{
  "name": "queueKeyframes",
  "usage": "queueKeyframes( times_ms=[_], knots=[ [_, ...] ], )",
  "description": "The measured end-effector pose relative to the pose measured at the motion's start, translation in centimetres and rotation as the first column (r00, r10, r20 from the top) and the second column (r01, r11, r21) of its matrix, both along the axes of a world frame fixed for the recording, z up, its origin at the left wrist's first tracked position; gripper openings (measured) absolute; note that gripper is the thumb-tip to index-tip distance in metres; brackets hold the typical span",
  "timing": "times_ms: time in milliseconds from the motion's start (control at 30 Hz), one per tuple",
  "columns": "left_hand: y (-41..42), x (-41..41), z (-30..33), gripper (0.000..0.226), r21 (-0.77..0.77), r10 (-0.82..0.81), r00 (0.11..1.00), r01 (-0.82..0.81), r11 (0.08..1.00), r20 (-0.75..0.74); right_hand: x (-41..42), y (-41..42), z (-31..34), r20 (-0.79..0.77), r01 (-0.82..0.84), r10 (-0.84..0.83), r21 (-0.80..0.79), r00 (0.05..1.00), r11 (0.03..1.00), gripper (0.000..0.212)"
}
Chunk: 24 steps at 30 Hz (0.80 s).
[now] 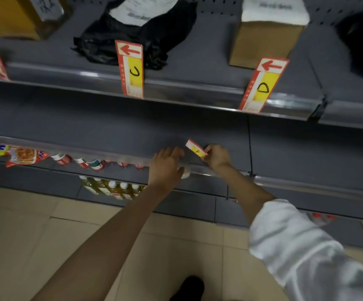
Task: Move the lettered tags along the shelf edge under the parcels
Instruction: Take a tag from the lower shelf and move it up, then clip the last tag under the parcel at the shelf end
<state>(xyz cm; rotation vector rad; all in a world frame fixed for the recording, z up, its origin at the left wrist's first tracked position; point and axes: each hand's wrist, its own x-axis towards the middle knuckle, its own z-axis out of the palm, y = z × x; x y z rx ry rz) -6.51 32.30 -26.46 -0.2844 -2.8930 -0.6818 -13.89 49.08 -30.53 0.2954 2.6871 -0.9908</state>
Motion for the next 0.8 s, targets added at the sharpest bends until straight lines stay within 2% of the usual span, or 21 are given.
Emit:
queueKeyframes(
  times_ms=[67, 133, 200, 300, 367, 467, 600, 700, 800],
  knots=[
    [0.4, 0.3, 0.9, 0.038, -0.002, -0.046, 0.999, 0.046, 0.999, -0.027, 1.0, 0.5, 0.8, -0.048, 0.023, -0.028, -0.087, 0.998, 0.996, 0.019],
    [0.9, 0.7, 2.4, 0.037, 0.008, -0.095, 0.994, 0.095, 0.995, -0.045, 2.2, 1.8, 2.4, -0.044, -0.024, 0.019, -0.111, 0.999, 0.993, 0.021],
    [1.4, 1.1, 4.4, 0.037, 0.024, -0.168, 0.983, 0.170, 0.985, -0.075, 3.6, 3.7, 4.8, 0.028, -0.151, 0.154, -0.081, 0.988, 0.985, 0.024],
    [3.5, 1.9, 7.8, 0.032, -0.069, -0.337, 0.932, 0.330, 0.941, -0.134, 6.3, 7.8, 9.6, 0.105, -0.314, 0.314, -0.024, 0.943, 0.949, 0.023],
    [6.3, 2.3, 10.3, 0.027, -0.123, -0.431, 0.884, 0.414, 0.902, -0.180, 8.3, 11.1, 12.9, 0.149, -0.370, 0.368, -0.014, 0.918, 0.929, 0.021],
    [12.6, 2.9, 13.9, 0.027, -0.098, -0.531, 0.807, 0.525, 0.845, -0.260, 11.6, 17.0, 18.0, 0.239, -0.413, 0.394, 0.034, 0.887, 0.910, 0.019],
    [21.9, 3.8, 17.8, 0.029, -0.083, -0.628, 0.696, 0.644, 0.760, -0.348, 15.3, 25.5, 23.6, 0.212, -0.284, 0.258, 0.103, 0.943, 0.953, 0.020],
    [28.1, 4.1, 19.6, 0.030, -0.093, -0.668, 0.638, 0.693, 0.715, -0.383, 17.5, 31.9, 27.0, 0.097, -0.150, 0.134, 0.182, 0.986, 0.972, 0.017],
    [33.5, 3.7, 21.0, 0.030, -0.122, -0.666, 0.615, 0.689, 0.714, -0.423, 19.0, 37.8, 29.8, -0.014, -0.038, 0.041, 0.205, 0.999, 0.978, 0.013]
  ],
)
